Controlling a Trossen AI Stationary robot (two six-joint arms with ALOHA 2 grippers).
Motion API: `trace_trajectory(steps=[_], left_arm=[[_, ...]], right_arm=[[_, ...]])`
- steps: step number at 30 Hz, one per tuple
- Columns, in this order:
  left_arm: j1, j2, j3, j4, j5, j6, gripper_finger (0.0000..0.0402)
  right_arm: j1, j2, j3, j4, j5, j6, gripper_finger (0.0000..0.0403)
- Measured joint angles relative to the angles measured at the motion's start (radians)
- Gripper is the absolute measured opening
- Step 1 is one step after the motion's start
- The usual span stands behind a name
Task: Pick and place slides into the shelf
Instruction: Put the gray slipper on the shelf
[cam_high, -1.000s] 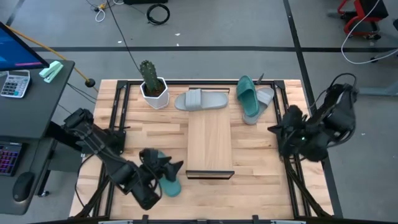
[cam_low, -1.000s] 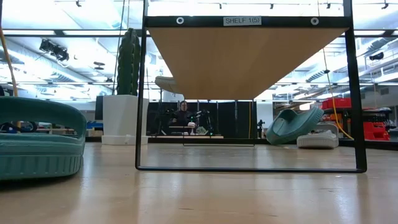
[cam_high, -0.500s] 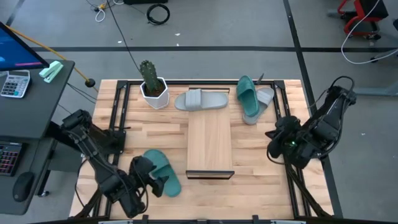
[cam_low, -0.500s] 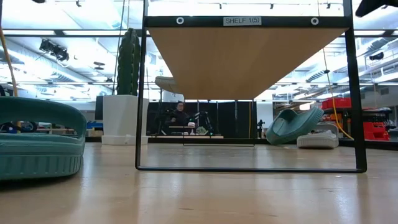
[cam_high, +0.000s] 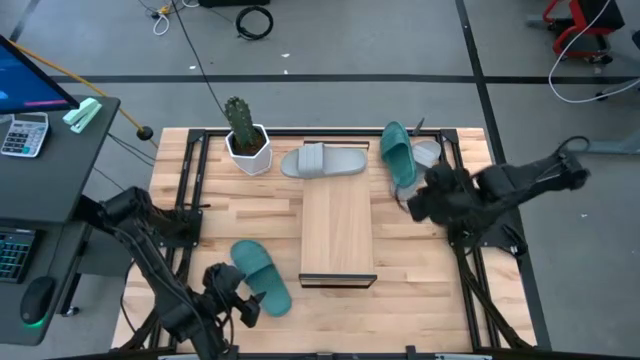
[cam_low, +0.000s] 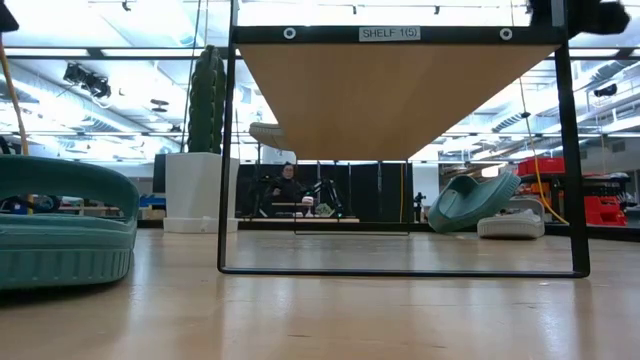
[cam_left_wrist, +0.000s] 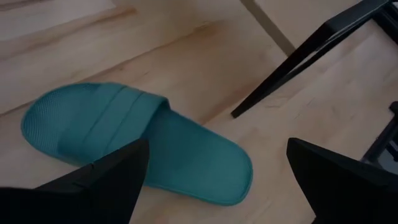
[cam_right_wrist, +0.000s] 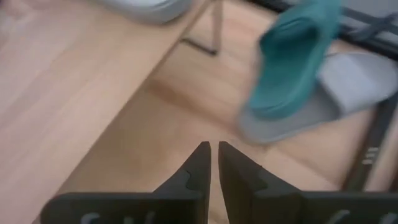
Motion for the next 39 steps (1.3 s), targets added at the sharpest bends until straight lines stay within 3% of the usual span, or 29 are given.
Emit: trace_trajectory(steps=[12,22,29,39], left_arm=[[0.0,0.007,0.0,-0.031,0.007,-0.05,0.0386],[0.003,0.007,0.0,-0.13,0.007,-0.154,0.0386],[0.052,0.007,0.0,-0.147,0.007,-0.163,0.0386],[0.147,0.007,0.0,-0.159,0.007,-0.156,0.0386]], right_arm=[[-0.564,0.033,0.0,0.192,-0.225,-0.456,0.0037],[-0.864,0.175,0.0,0.301,-0.444,-0.769,0.0036],[-1.069,0.307,0.0,0.404,-0.581,-0.864,0.0036],[-1.342,0.424,0.0,0.48,-0.663,-0.92,0.0036]])
